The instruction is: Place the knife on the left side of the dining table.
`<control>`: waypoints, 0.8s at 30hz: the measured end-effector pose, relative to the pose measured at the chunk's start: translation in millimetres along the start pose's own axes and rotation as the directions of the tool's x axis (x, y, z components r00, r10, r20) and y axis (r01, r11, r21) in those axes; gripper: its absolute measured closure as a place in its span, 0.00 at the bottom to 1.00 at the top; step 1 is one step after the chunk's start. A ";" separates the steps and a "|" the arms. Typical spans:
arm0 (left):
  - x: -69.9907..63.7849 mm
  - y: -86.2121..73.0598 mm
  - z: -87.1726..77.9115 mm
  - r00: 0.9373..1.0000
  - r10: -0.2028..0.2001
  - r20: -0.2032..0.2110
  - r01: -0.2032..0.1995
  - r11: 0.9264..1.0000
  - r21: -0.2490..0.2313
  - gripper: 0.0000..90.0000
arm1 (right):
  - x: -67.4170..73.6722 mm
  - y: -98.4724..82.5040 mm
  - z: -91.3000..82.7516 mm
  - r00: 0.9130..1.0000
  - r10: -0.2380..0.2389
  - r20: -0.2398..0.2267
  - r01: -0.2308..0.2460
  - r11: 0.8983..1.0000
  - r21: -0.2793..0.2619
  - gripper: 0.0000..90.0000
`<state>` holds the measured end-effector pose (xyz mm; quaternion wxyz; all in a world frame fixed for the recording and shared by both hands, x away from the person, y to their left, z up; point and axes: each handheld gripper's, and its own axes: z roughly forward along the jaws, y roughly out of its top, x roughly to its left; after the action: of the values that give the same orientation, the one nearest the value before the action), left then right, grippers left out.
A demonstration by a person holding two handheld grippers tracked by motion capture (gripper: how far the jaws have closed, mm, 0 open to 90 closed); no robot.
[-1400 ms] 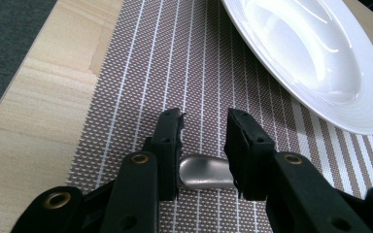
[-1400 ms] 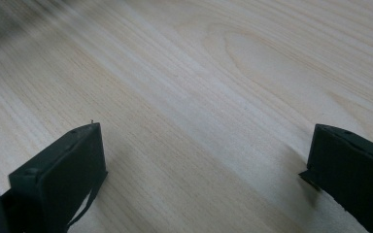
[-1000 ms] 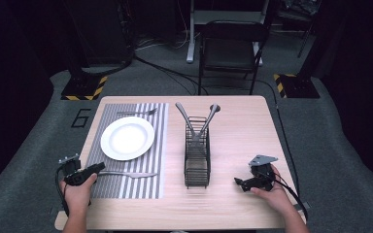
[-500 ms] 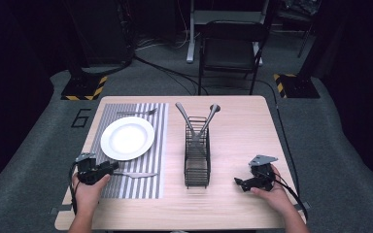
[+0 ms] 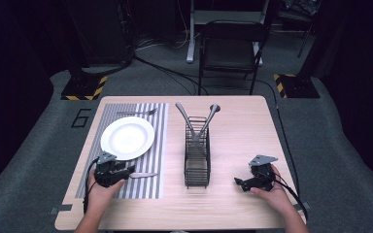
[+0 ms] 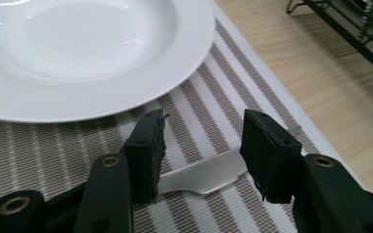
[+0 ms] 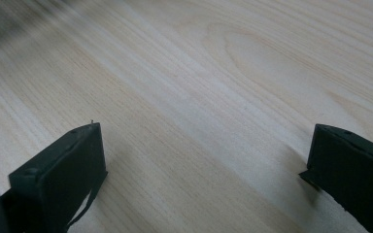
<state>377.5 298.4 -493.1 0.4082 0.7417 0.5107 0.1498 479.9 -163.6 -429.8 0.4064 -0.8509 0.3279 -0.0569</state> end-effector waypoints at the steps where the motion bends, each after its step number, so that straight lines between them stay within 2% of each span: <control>1: -3.2 0.3 2.0 1.000 0.003 0.006 -0.003 1.000 -0.006 0.56 | 0.0 0.0 0.0 1.000 0.000 0.000 0.000 1.000 0.000 0.00; 5: -14.9 0.4 9.1 0.998 0.044 0.037 -0.045 0.999 0.013 0.56 | 0.0 0.0 0.0 1.000 0.000 0.000 0.000 1.000 0.000 0.00; 7: -19.8 0.0 12.7 0.996 0.062 0.065 -0.064 0.998 0.018 0.55 | 0.0 0.0 0.0 1.000 0.000 0.000 0.000 1.000 0.000 0.00; 11: -29.0 -2.5 21.8 0.990 0.119 0.076 -0.121 0.992 0.030 0.53 | 0.0 0.0 0.0 1.000 -0.001 0.000 0.001 1.000 0.000 0.00; 17: -38.7 -4.4 31.7 0.975 0.205 0.090 -0.209 0.977 0.042 0.50 | 0.0 0.0 -0.1 1.000 0.000 0.001 0.000 1.000 0.000 0.00; 19: -41.1 -4.9 33.7 0.973 0.210 0.095 -0.215 0.975 0.047 0.49 | 0.1 0.0 -0.1 1.000 0.000 0.001 0.000 1.000 0.000 0.00; 21: -42.5 -4.9 35.4 0.969 0.227 0.100 -0.233 0.971 0.050 0.48 | 0.0 0.0 -0.1 1.000 0.000 0.000 0.000 1.000 0.000 0.00; 24: -44.8 -4.1 36.1 0.966 0.233 0.111 -0.239 0.970 0.044 0.47 | 0.0 0.0 0.0 1.000 0.000 0.001 0.000 1.000 0.000 0.00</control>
<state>378.5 243.2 -510.0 0.3922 0.8156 0.4006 0.1437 479.9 -163.6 -429.8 0.4064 -0.8510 0.3276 -0.0567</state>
